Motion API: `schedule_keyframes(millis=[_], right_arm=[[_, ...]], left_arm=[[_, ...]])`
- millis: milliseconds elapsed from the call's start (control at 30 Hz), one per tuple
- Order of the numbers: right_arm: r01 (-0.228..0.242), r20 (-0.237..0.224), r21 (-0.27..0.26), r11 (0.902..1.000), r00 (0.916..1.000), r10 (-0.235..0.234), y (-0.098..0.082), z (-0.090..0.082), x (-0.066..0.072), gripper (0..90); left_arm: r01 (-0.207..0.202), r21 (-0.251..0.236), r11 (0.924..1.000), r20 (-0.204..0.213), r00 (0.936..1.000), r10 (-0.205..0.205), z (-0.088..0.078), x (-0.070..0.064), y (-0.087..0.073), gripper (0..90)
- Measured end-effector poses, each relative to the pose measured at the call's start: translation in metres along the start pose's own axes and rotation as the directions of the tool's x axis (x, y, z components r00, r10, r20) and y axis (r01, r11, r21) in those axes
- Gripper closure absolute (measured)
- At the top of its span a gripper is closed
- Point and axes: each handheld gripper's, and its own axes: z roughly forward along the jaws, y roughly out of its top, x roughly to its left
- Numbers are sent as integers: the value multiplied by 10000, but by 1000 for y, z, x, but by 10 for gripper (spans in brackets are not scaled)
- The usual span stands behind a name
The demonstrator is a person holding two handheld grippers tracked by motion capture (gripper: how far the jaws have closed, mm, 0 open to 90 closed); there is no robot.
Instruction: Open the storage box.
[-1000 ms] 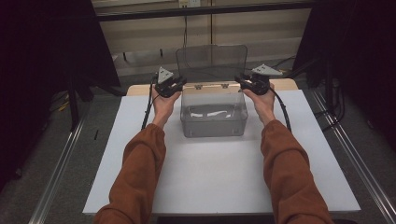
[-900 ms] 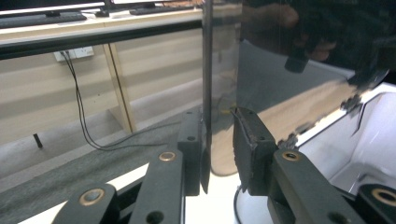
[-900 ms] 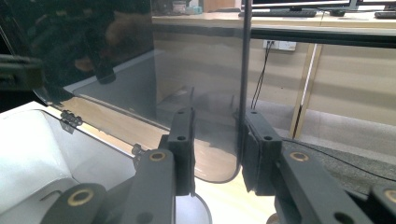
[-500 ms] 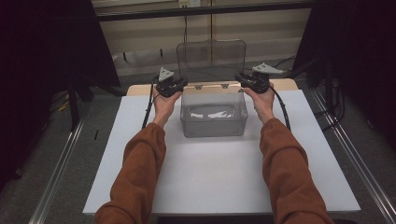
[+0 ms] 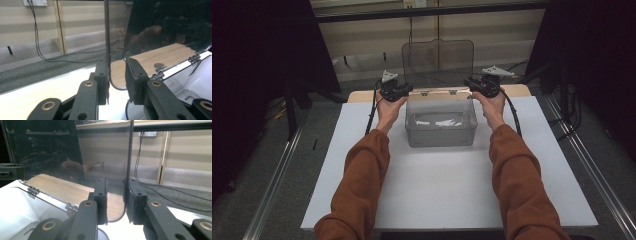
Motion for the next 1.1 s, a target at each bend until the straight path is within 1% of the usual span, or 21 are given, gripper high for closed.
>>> schedule_keyframes(millis=[67, 100, 133, 200, 267, 367, 433, 467, 533, 600, 700, 767, 867, 933, 1033, 1067, 1100], right_arm=[[-72, 12, 114, 9999, 10000, 72, 2, 1, 0, 718], [-116, 28, 163, 9998, 9999, 115, 2, 1, 0, 717], [-162, 55, 225, 9996, 9999, 161, 3, 1, 0, 717], [-232, 51, 282, 9993, 9997, 230, 4, 2, 0, 717], [-396, 56, 322, 9987, 9992, 394, 4, 2, -1, 717], [-456, 82, 366, 9983, 9989, 453, 5, 3, -1, 717], [-595, 124, 379, 9975, 9982, 590, 6, 3, 0, 717], [-562, 91, 369, 9977, 9984, 559, 6, 3, 1, 718], [-552, 49, 389, 9977, 9985, 551, 6, 3, 0, 720], [-667, 67, 461, 9967, 9978, 665, 5, 3, -1, 721], [-747, 73, 449, 9962, 9972, 745, 5, 4, -2, 720], [-898, 104, 517, 9946, 9959, 894, 6, 5, -2, 720], [-1070, 164, 625, 9923, 9942, 1062, 7, 6, -2, 719], [-1107, 181, 805, 9906, 9938, 1096, 9, 6, -3, 724], [-1291, 261, 1003, 9865, 9915, 1271, 12, 7, -3, 724], [-1295, 257, 1030, 9862, 9915, 1275, 12, 7, -3, 724], [-1392, 247, 1044, 9847, 9902, 1374, 12, 8, -3, 725]], left_arm=[[89, 53, 9999, 38, 10000, -89, 0, 1, 1, 725], [67, 111, 9999, 36, 10000, -67, 0, 1, 1, 723], [181, 89, 9998, 16, 9998, -181, 1, 1, 1, 722], [159, 172, 9997, -58, 9999, -158, 2, 0, 2, 713], [154, 294, 9995, -114, 9998, -151, 3, -1, 3, 697], [176, 345, 9993, -21, 9998, -175, 3, 0, 3, 696], [225, 352, 9991, 47, 9997, -227, 2, 3, 3, 694], [328, 341, 9989, 93, 9994, -331, 2, 4, 2, 695], [276, 344, 9990, 86, 9996, -280, 4, 3, 3, 695], [255, 376, 9990, 10, 9997, -256, 5, 2, 3, 680], [313, 465, 9984, 109, 9994, -319, 5, 3, 3, 673], [319, 526, 9981, 90, 9994, -325, 5, 3, 4, 674], [485, 629, 9968, 172, 9986, -496, 5, 5, 5, 679], [444, 708, 9965, 130, 9989, -454, 5, 4, 6, 686], [555, 889, 9945, 83, 9984, -564, 5, 4, 8, 685], [574, 909, 9942, 91, 9982, -585, 6, 5, 9, 684], [558, 937, 9940, 109, 9983, -571, 6, 4, 9, 684]])
